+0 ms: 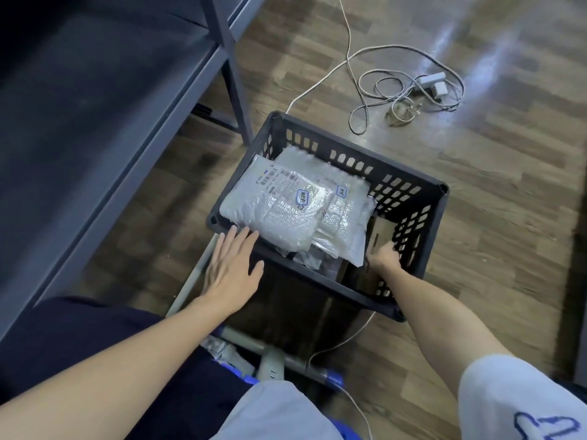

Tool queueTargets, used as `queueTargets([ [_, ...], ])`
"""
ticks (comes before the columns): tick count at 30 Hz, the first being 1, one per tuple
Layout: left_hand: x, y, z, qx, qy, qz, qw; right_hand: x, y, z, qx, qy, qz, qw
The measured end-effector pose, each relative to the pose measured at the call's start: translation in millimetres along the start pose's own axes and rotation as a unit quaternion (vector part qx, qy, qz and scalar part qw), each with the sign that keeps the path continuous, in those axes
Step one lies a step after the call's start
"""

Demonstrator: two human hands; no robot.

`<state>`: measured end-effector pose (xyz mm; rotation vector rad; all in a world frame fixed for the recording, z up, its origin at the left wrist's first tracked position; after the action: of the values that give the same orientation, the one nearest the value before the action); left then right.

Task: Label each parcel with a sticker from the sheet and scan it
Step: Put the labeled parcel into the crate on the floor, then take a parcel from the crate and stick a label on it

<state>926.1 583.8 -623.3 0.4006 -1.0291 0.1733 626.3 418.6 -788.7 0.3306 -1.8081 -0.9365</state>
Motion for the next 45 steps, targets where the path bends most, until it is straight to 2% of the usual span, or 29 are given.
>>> queueTargets([
  [5, -3.3, -5.1, 5.4, -0.011, -0.020, -0.005, 1.000, -12.4, 7.7, -1.0, 0.009, 0.056, -0.026, 0.998],
  [10, -1.4, -6.3, 5.1, -0.003, -0.038, -0.001, 0.999, 8.2, 19.3, -26.5, 0.071, 0.146, 0.104, 0.981],
  [15, 1.0, -3.1, -3.3, 0.009, -0.046, -0.016, 0.999, 32.7, 39.9, -51.2, 0.134, 0.156, 0.206, 0.956],
  [21, 15.4, -6.7, 1.4, 0.006, -0.051, -0.022, 0.998, 14.7, 92.1, -120.7, 0.278, 0.162, 0.202, 0.925],
  [28, 54.7, 1.5, 11.9, 0.015, -0.059, -0.013, 0.998, 7.6, 169.3, -200.3, 0.360, 0.207, 0.210, 0.885],
  [37, 178.6, 22.1, 47.0, -0.028, -0.067, 0.108, 0.991, 41.8, 280.0, -262.0, 0.421, 0.188, 0.246, 0.853],
  [42, 293.3, 44.0, 59.1, -0.055, -0.098, 0.216, 0.970, 96.5, 371.2, -325.2, 0.475, 0.168, 0.294, 0.812],
  [45, 361.4, 67.1, 51.9, -0.047, -0.112, 0.274, 0.954, 120.8, 443.0, -368.6, 0.531, 0.151, 0.333, 0.765],
])
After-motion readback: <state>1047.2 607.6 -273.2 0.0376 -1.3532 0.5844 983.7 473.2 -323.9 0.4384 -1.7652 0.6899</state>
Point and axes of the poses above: each hand's wrist, its own y-axis away from the middle knuckle, its own x-axis out of the back of the hand, z = x × y, the point moved 9 cm from there along -y, towards the middle knuckle, and after that the axes turned 5 degrees about y, right-handed, at the moved point
